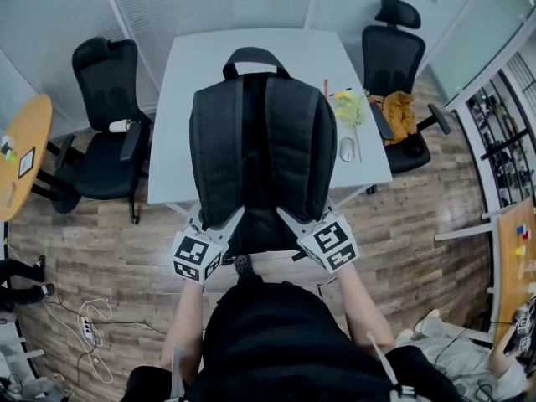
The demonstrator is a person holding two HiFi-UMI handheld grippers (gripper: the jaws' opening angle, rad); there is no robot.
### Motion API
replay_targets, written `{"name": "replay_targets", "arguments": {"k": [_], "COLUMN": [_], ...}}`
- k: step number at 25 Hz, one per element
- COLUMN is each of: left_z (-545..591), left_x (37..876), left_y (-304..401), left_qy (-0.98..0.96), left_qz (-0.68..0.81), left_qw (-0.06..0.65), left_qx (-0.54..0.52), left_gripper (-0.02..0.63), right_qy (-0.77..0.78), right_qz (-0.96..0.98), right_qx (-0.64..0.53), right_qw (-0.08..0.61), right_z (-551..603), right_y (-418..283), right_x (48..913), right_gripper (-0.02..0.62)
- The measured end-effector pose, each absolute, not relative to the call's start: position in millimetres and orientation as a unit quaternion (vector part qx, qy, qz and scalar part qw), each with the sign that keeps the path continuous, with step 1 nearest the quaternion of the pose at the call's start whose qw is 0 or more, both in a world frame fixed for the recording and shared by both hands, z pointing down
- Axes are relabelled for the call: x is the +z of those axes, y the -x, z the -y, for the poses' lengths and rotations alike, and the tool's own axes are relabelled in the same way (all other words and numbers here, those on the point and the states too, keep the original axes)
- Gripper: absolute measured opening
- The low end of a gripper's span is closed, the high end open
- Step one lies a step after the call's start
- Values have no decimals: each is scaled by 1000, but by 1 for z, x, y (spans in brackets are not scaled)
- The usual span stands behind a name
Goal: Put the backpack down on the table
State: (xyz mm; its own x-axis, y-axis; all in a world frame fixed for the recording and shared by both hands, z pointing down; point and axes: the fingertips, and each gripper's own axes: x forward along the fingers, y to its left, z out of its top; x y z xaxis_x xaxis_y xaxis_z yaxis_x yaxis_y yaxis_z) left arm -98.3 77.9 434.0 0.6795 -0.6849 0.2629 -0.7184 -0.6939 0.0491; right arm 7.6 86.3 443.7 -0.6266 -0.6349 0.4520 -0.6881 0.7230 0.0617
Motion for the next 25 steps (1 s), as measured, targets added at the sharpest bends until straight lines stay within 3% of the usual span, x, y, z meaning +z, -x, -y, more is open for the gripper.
{"name": "replay_targets", "arguments": {"k": [12,25], "left_z": [-28,-5], "left_x": [437,466], "left_y": [133,119], "left_qy": [-927,-925], "left_qz": [352,341], "left_qw": [75,113], "left_qx": [106,121], "left_gripper": [187,189], "right_qy": [-397,-393], "right_qz": [884,876], "right_qx": [71,107], "right_qw": [237,257], "right_z": [-45,-23], "right_y": [26,12], "right_x": [446,473], "right_gripper": [206,207]}}
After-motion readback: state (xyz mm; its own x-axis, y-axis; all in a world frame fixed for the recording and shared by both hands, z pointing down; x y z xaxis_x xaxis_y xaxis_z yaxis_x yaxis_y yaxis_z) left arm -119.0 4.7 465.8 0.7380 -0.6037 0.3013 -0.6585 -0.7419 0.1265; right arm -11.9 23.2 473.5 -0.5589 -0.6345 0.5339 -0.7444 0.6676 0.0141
